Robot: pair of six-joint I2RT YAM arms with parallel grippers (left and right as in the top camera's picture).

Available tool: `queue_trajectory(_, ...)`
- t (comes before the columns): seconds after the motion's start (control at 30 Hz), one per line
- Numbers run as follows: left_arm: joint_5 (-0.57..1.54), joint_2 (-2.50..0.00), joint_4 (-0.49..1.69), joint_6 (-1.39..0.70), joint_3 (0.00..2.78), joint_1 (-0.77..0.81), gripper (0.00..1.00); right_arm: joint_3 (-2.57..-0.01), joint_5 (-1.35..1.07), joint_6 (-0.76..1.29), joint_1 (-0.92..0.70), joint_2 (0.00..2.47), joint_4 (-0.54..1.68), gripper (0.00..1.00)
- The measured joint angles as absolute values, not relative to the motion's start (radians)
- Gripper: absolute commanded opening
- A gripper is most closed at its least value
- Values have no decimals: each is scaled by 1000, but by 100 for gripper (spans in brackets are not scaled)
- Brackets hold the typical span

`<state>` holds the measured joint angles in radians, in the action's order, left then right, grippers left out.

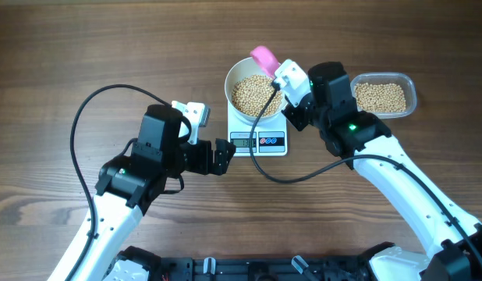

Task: Scoop item into bowl and weigh 150g on scale
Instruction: 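Return the empty scoop over the soybean tub with the right gripper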

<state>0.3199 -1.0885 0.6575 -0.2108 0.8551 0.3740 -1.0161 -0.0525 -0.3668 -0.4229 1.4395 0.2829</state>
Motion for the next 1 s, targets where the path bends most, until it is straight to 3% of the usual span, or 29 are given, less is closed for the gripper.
queue_trajectory(0.2, 320, -1089, 657, -211, 855, 374, 100, -1016, -241, -38, -278, 1431, 256, 4)
queue_trajectory(0.47, 320, -1089, 657, -210, 855, 374, 100, -1039, -444, 147, 208, 1350, 425, 4)
queue_trajectory(0.63, 320, -1089, 657, -210, 855, 374, 100, -1041, -342, 76, 336, 1348, 646, 4)
queue_trajectory(1.0, 320, -1089, 657, -210, 855, 374, 100, -1041, -94, -237, 281, 1416, 686, 4)
